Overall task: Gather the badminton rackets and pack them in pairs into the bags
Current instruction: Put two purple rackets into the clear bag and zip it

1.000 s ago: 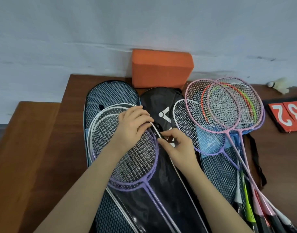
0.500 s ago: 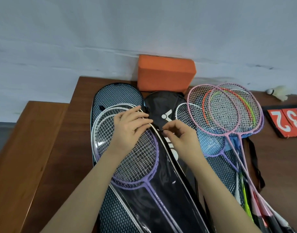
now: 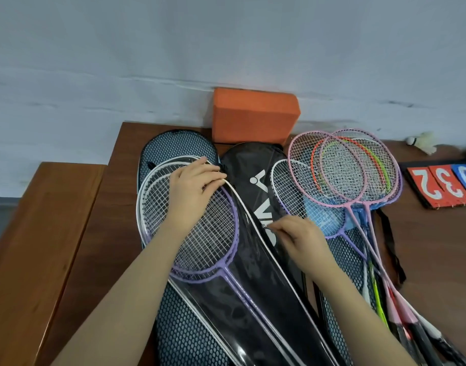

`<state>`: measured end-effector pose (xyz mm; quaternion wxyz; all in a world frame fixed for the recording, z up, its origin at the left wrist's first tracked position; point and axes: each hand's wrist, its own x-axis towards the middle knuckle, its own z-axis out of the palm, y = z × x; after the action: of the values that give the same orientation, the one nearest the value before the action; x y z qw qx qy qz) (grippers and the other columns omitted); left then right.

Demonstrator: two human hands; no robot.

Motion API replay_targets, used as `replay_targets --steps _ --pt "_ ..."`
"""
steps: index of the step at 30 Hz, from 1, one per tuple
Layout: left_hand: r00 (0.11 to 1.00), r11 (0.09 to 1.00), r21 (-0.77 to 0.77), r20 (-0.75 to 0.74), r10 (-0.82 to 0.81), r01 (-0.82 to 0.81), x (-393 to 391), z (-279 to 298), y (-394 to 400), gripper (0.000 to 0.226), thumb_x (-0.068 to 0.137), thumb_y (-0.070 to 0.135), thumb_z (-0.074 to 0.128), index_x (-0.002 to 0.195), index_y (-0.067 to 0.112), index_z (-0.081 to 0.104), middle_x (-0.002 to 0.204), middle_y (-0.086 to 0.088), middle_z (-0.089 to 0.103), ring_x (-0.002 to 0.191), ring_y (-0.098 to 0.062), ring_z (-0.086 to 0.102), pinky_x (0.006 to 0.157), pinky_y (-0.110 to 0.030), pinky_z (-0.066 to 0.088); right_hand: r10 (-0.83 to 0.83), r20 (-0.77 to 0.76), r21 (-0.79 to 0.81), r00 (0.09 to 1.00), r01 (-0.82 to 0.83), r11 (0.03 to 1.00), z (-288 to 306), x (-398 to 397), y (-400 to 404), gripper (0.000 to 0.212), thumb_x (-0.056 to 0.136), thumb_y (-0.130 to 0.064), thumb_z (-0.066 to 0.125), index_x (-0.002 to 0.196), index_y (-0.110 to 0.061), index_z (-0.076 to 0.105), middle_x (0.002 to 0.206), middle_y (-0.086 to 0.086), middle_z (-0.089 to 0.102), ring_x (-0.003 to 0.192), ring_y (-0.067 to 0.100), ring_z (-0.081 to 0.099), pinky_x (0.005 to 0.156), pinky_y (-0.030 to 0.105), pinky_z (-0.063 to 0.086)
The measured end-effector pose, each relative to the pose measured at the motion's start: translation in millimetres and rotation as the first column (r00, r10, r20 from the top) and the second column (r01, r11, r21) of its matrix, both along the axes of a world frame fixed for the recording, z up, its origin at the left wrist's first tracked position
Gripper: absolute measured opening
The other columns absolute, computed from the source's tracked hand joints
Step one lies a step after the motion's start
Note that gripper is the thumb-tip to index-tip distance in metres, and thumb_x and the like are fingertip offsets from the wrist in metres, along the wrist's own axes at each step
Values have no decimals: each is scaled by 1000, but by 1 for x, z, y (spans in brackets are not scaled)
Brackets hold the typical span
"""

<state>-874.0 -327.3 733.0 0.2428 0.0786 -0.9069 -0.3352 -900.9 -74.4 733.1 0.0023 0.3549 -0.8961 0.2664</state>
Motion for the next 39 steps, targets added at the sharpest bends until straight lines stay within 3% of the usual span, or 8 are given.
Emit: replay_targets --steps 3,7,10,16,23,30,36,39 --pt "997 999 -47 71 15 -12 -3 5 9 18 86 24 62 102 24 70 116 4 65 127 -18 44 102 -36 19 -26 -44 -25 999 25 999 2 9 2 21 87 -24 49 88 -18 69 82 -10 67 75 4 60 68 12 32" --pt "949 909 -293 192 -249 298 5 16 38 26 90 30 49 110 27 66 133 6 53 136 -20 31 109 -46 10 -3 -163 -47 987 -5 999 2 8 -2 12 85 -14 57 90 -17 67 84 -7 68 77 10 62 64 27 40" --pt "915 844 -360 219 -338 398 23 11 55 28 88 36 45 97 26 69 115 8 64 130 -22 41 103 -46 16 11 -219 -76 976 -28 997 6 10 -3 16 84 -14 53 90 -16 68 86 -6 68 80 10 61 65 26 39" --pt "948 896 -312 135 -287 315 19 15 52 24 83 41 48 84 31 70 91 16 65 117 -13 43 95 -37 16 0 -121 -118 993 -15 993 8 19 4 21 85 -18 52 93 -15 70 86 -6 69 82 10 62 71 21 40" --pt "972 948 -227 125 -199 223 7 0 55 9 84 25 64 86 28 72 104 11 67 128 -22 43 103 -45 12 -84 40 -97 996 87 991 -8 39 49 17 85 -20 57 90 -15 72 84 -7 69 77 12 64 68 36 54" --pt "969 964 -234 236 -69 125 -3 -11 66 16 90 25 56 97 25 70 124 7 60 137 -23 28 104 -46 8 -154 40 -45 987 156 987 -6 67 78 16 83 -12 56 89 -14 71 78 -15 61 70 1 56 62 31 54" --pt "809 808 -253 431 -399 533 37 -4 123 27 94 37 45 115 31 61 138 12 46 140 -17 14 105 -42 0 -155 -17 -81 988 153 985 -10 72 79 13 82 -9 60 89 -13 69 84 -5 68 76 13 65 62 37 54" --pt "811 852 -167 439 -387 497 64 -8 145 26 95 34 46 117 33 58 135 17 45 140 -12 14 104 -38 1 -141 -8 -96 990 140 986 -10 74 81 15 84 -11 56 91 -14 69 85 -4 68 76 15 65 63 38 54"
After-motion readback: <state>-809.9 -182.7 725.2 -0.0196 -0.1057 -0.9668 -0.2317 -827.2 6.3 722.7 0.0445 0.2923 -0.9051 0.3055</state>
